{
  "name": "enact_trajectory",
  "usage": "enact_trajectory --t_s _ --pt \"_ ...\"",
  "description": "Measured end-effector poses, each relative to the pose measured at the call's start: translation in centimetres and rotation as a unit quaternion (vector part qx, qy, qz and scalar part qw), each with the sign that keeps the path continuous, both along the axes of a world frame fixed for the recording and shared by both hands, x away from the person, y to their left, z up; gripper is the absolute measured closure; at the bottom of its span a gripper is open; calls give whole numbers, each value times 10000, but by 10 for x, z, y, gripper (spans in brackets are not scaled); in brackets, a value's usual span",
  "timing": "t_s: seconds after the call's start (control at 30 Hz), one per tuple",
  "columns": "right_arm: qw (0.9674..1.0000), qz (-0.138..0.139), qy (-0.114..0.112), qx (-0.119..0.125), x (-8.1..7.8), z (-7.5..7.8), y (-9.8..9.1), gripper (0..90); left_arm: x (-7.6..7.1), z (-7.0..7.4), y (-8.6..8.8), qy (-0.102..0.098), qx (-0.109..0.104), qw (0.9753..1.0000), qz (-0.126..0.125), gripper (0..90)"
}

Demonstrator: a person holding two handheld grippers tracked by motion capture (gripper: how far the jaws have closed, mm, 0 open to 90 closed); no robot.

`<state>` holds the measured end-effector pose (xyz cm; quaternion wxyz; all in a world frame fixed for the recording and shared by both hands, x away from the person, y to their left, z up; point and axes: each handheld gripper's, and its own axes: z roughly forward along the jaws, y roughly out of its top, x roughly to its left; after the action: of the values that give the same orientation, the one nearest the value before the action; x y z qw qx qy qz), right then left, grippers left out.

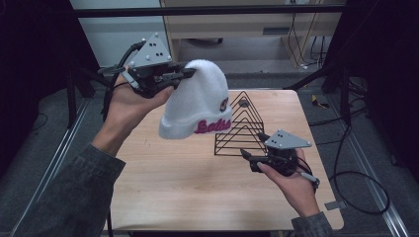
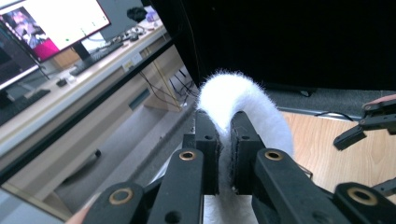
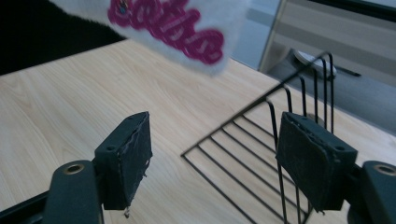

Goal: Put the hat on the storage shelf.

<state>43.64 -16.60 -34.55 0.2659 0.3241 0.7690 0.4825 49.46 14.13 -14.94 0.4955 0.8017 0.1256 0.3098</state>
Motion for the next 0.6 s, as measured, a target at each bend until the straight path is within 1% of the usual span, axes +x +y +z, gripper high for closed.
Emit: enact_trajectory --t_s 0.03,0.1,0.17,0.23,0.33,0.37,0.4,0.47,0.5,0.6 --pt "10000 30 -26 21 3 3 2 296 0 1 -1 -13 1 10000 -29 846" --pt "9999 107 -20 29 8 8 6 297 -1 2 -2 -31 31 10000 -81 846" --pt "9997 219 12 85 13 13 11 292 -2 2 -3 -45 14 9999 -92 846" --pt "9993 323 65 174 19 17 16 274 -2 2 -4 -55 62 9999 -117 846" --pt "9982 509 166 282 27 23 24 241 -1 0 -7 -28 57 9999 -138 846" --pt "9977 589 205 252 30 24 27 202 -1 -1 -8 -29 18 9999 -133 846" --pt "9973 674 216 212 34 26 31 191 -1 -2 -10 -26 -3 9999 -142 846" --pt "9974 655 222 199 41 27 34 190 -1 -3 -12 -32 -12 9999 -169 846" --pt "9975 624 265 211 45 27 34 192 -1 -4 -13 -31 -22 9998 -190 846" --pt "9967 671 384 232 53 26 35 215 0 -4 -13 -41 -79 9998 -200 846"
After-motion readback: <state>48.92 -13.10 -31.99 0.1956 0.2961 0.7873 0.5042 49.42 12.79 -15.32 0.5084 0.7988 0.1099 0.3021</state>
